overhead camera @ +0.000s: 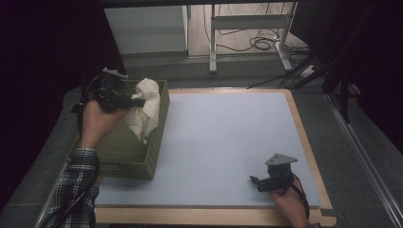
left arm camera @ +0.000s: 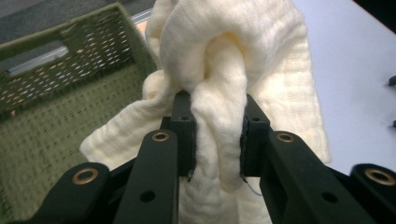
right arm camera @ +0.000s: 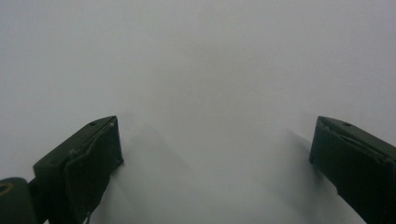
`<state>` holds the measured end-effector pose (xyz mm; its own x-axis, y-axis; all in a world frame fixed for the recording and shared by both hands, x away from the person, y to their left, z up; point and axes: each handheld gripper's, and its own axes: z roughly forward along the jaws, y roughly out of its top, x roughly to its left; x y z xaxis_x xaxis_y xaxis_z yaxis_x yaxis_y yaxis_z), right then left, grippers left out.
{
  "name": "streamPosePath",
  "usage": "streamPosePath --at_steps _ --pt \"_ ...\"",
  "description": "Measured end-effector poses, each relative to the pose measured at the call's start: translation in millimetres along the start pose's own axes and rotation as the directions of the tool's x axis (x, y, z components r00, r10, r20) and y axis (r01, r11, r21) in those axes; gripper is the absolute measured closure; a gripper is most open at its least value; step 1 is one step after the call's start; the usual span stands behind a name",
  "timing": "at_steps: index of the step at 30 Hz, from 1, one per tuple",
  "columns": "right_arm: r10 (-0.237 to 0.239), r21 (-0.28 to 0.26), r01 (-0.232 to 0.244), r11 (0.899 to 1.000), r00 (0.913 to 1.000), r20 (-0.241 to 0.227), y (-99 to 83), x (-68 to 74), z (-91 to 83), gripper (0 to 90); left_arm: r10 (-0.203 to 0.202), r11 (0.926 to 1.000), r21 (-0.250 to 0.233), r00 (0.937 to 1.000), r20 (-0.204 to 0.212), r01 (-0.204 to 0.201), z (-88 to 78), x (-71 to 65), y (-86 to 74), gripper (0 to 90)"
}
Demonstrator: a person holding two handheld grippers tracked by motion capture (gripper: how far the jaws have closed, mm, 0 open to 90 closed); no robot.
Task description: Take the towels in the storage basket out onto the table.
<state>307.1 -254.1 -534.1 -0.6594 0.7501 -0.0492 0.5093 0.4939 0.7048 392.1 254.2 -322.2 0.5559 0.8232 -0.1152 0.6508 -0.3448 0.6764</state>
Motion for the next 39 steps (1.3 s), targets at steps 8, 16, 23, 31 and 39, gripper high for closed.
streamPosePath --at_steps 8,16,23,31,39 --pt "-0.001 0.000 0.001 1.000 1.0000 0.000 0.0 0.0 0.0 2.2 0.030 0.9995 -0.008 0.9991 0.029 -0.029 11.5 -17.0 14.7 73.3" --pt "-0.001 -0.001 0.001 1.000 1.0000 0.000 0.0 0.0 0.1 2.2 0.058 0.9983 -0.005 0.9962 0.065 -0.058 32.5 -35.8 28.1 73.3" --pt "-0.001 0.000 0.001 1.000 1.0000 -0.001 0.0 -0.1 0.0 2.2 0.085 0.9963 0.004 0.9919 0.094 -0.086 53.4 -51.9 36.8 73.2" --pt "-0.002 -0.001 0.002 1.000 1.0000 -0.001 0.0 -0.1 0.0 2.2 0.112 0.9932 0.016 0.9849 0.131 -0.115 81.1 -71.8 40.9 73.0" --pt "-0.004 0.000 0.004 1.000 1.0000 -0.001 -0.1 -0.3 0.1 2.2 0.149 0.9860 0.052 0.9767 0.155 -0.158 114.5 -94.0 35.3 72.7"
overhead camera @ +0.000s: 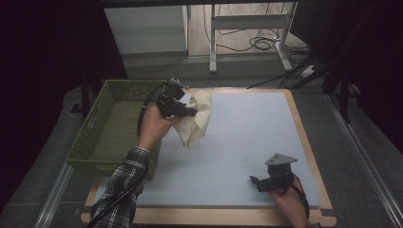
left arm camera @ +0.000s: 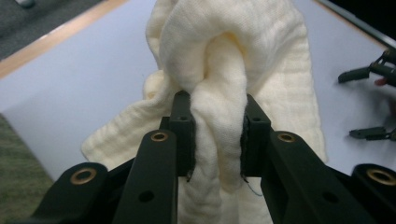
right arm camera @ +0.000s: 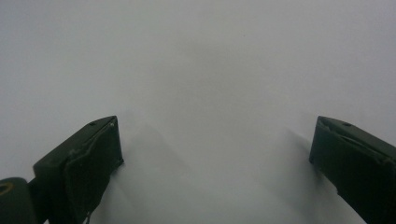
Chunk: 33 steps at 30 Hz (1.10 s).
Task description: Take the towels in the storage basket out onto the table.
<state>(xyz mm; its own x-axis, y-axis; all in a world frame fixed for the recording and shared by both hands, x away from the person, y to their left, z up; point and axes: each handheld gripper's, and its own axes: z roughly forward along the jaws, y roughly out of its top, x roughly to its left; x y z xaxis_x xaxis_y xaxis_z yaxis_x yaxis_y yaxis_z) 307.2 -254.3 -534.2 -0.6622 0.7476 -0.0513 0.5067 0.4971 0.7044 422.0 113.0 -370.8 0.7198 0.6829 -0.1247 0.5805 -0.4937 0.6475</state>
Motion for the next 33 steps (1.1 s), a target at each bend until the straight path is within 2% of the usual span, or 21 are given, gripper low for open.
streamPosePath --at_steps 1,7,11,12,14,17,19,26,33 --pt "0.001 0.000 -0.001 1.000 1.0000 0.000 0.0 0.0 0.0 2.2 0.008 1.0000 0.005 1.0000 0.003 -0.008 8.1 -4.3 -1.2 72.6" --pt "0.001 -0.001 -0.001 1.000 1.0000 0.000 0.0 0.1 0.0 2.2 0.024 0.9997 0.003 0.9996 0.015 -0.024 27.4 -15.3 -5.7 71.6" --pt "0.000 -0.001 0.000 1.000 1.0000 0.002 0.0 0.0 0.0 2.2 0.037 0.9993 0.002 0.9989 0.027 -0.037 47.6 -25.0 -10.3 71.7" --pt "0.000 -0.001 0.000 1.000 1.0000 0.002 0.0 0.0 0.0 2.2 0.037 0.9993 0.002 0.9989 0.027 -0.037 47.6 -25.0 -10.3 71.6" --pt "0.001 -0.001 -0.001 1.000 1.0000 0.001 0.0 0.0 0.0 2.2 0.040 0.9992 -0.001 0.9986 0.036 -0.040 59.9 -29.2 -12.7 71.6" --pt "0.001 -0.001 -0.001 1.000 1.0000 0.002 0.0 0.0 0.0 2.2 0.039 0.9992 -0.001 0.9981 0.047 -0.039 68.1 -31.1 -14.4 71.5" --pt "0.001 -0.001 -0.001 1.000 1.0000 0.001 0.0 0.0 0.0 2.2 0.042 0.9991 -0.001 0.9977 0.052 -0.042 81.5 -35.3 -17.5 71.5" --pt "0.001 -0.001 -0.001 1.000 1.0000 0.001 0.0 0.0 0.0 2.2 0.057 0.9984 -0.006 0.9977 0.037 -0.057 109.1 -43.8 -24.3 70.7" --pt "0.002 0.000 -0.002 1.000 1.0000 0.000 0.0 0.0 0.0 2.2 0.079 0.9967 -0.019 0.9969 -0.002 -0.079 126.3 -46.9 -31.1 67.2"
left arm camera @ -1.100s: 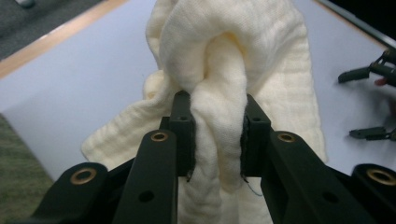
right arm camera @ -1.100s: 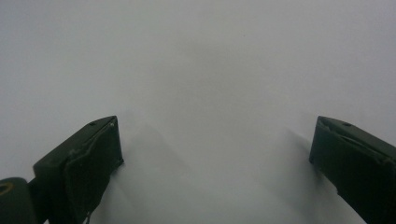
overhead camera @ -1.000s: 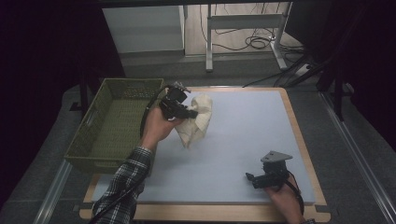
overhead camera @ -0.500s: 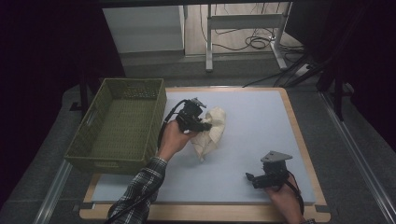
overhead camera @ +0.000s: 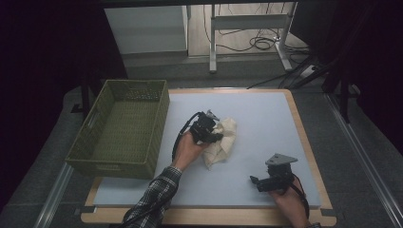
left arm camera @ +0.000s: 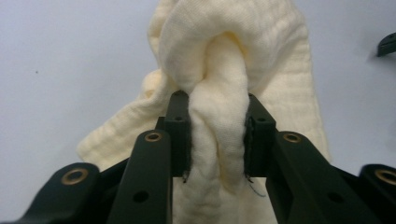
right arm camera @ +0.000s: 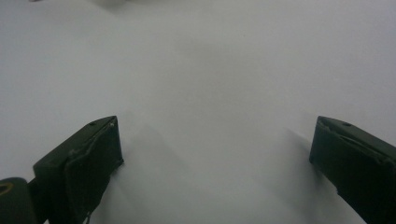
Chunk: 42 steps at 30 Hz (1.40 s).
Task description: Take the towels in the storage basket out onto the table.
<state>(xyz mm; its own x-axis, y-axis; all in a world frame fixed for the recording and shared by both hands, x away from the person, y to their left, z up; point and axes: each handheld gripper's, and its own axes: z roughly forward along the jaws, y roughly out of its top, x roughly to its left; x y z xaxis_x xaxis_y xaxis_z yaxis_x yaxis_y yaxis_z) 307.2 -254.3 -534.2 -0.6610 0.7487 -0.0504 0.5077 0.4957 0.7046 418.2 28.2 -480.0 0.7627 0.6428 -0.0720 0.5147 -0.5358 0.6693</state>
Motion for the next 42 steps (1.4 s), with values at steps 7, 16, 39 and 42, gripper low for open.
streamPosePath --at_steps 7,16,39,42 --pt "-0.001 0.002 0.001 1.000 1.0000 0.000 0.1 -0.1 -0.2 2.2 0.002 0.9999 -0.012 1.0000 0.009 -0.002 14.7 -1.8 -5.4 63.7" --pt "-0.001 0.002 0.001 1.000 1.0000 0.000 0.1 -0.1 -0.1 2.2 -0.044 0.9962 -0.073 0.9980 0.045 0.047 10.5 -1.2 -6.9 35.9" --pt "-0.022 -0.025 0.020 0.999 0.9984 -0.052 4.1 3.6 -5.4 33.1 -0.016 0.9896 -0.143 0.9998 -0.015 0.014 -39.1 -9.3 -66.7 42.8" --pt "-0.023 -0.032 0.020 0.999 0.9956 -0.091 10.4 5.3 -3.1 40.1 -0.032 0.9887 -0.146 0.9993 0.021 0.035 -35.9 -10.5 -73.0 42.6"
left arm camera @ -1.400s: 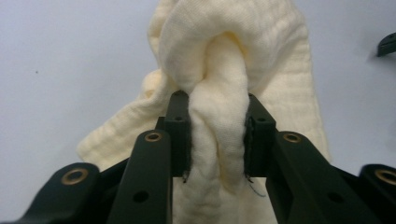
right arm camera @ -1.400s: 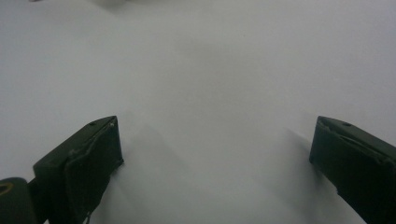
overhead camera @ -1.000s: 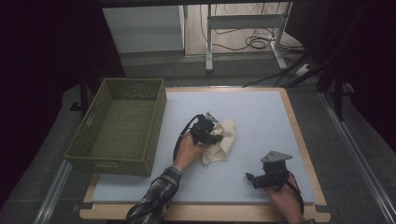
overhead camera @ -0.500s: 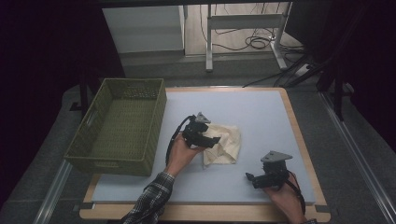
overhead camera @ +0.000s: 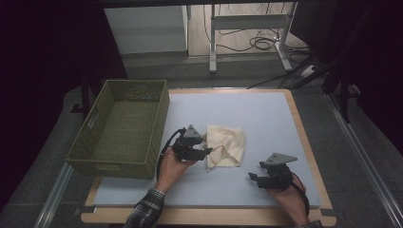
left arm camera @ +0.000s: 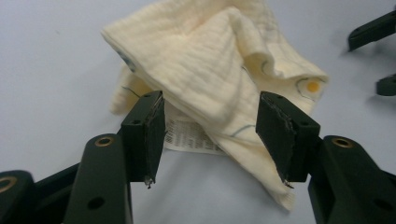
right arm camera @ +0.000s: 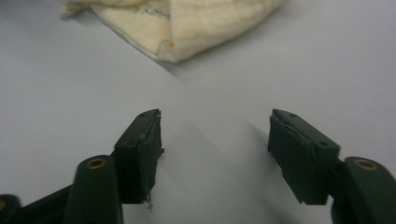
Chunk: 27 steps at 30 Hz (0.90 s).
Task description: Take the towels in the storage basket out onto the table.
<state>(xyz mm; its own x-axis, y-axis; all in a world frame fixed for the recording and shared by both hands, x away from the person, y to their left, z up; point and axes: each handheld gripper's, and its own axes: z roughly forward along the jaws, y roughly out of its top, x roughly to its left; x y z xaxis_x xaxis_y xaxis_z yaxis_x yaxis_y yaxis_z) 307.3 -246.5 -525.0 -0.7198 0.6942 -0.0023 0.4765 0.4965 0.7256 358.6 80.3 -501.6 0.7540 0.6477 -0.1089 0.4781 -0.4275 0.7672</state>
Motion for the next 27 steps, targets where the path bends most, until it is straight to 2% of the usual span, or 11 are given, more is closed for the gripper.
streamPosePath --at_steps 3,5,10,13,14,16,20,21,25,26,27 --pt "0.000 -0.020 -0.001 1.000 0.9995 -0.033 9.7 0.5 1.4 47.3 -0.006 1.0000 0.002 0.9999 0.015 0.006 3.1 -3.5 -6.8 40.4" --pt "0.002 -0.043 -0.006 0.999 0.9973 -0.073 21.4 -1.4 4.6 55.2 -0.010 1.0000 0.000 0.9999 0.011 0.010 4.6 -5.8 -10.8 33.8" --pt "-0.018 -0.056 0.012 0.998 0.9942 -0.106 37.4 -1.0 13.1 60.6 -0.011 0.9999 -0.005 0.9997 0.020 0.011 6.3 -11.8 -21.7 32.4" --pt "-0.026 -0.068 0.018 0.998 0.9928 -0.117 47.7 0.1 20.5 60.4 0.003 1.0000 0.005 0.9999 0.017 -0.003 7.9 -16.1 -27.7 29.1" --pt "-0.031 -0.074 0.023 0.997 0.9927 -0.117 54.8 1.3 26.0 57.5 0.007 1.0000 0.006 0.9999 0.009 -0.007 8.5 -17.5 -29.1 24.0" --pt "-0.032 -0.077 0.023 0.997 0.9927 -0.116 58.4 2.3 29.0 55.9 0.012 0.9999 0.002 0.9999 -0.003 -0.012 9.7 -19.5 -30.8 20.2" --pt "-0.043 -0.085 0.035 0.996 0.9938 -0.103 77.4 8.7 47.2 47.6 0.015 0.9999 0.005 0.9999 0.007 -0.015 13.8 -23.3 -31.1 18.1" --pt "-0.043 -0.085 0.035 0.996 0.9938 -0.103 77.4 8.7 47.2 47.6 0.015 0.9999 0.005 0.9999 0.007 -0.015 13.8 -23.3 -31.1 18.1" --pt "-0.044 -0.058 0.041 0.998 0.9970 -0.064 85.5 7.7 67.5 46.9 0.023 0.9997 0.002 0.9997 0.009 -0.023 17.8 -26.9 -29.7 18.9" --pt "-0.039 -0.052 0.036 0.998 0.9978 -0.054 86.0 6.6 71.4 51.1 0.030 0.9995 0.007 0.9995 0.001 -0.030 19.2 -27.9 -29.2 20.4" --pt "-0.037 -0.054 0.035 0.998 0.9984 -0.043 85.7 5.7 75.2 67.6 0.039 0.9990 0.020 0.9991 -0.017 -0.039 22.7 -29.6 -28.1 23.7"
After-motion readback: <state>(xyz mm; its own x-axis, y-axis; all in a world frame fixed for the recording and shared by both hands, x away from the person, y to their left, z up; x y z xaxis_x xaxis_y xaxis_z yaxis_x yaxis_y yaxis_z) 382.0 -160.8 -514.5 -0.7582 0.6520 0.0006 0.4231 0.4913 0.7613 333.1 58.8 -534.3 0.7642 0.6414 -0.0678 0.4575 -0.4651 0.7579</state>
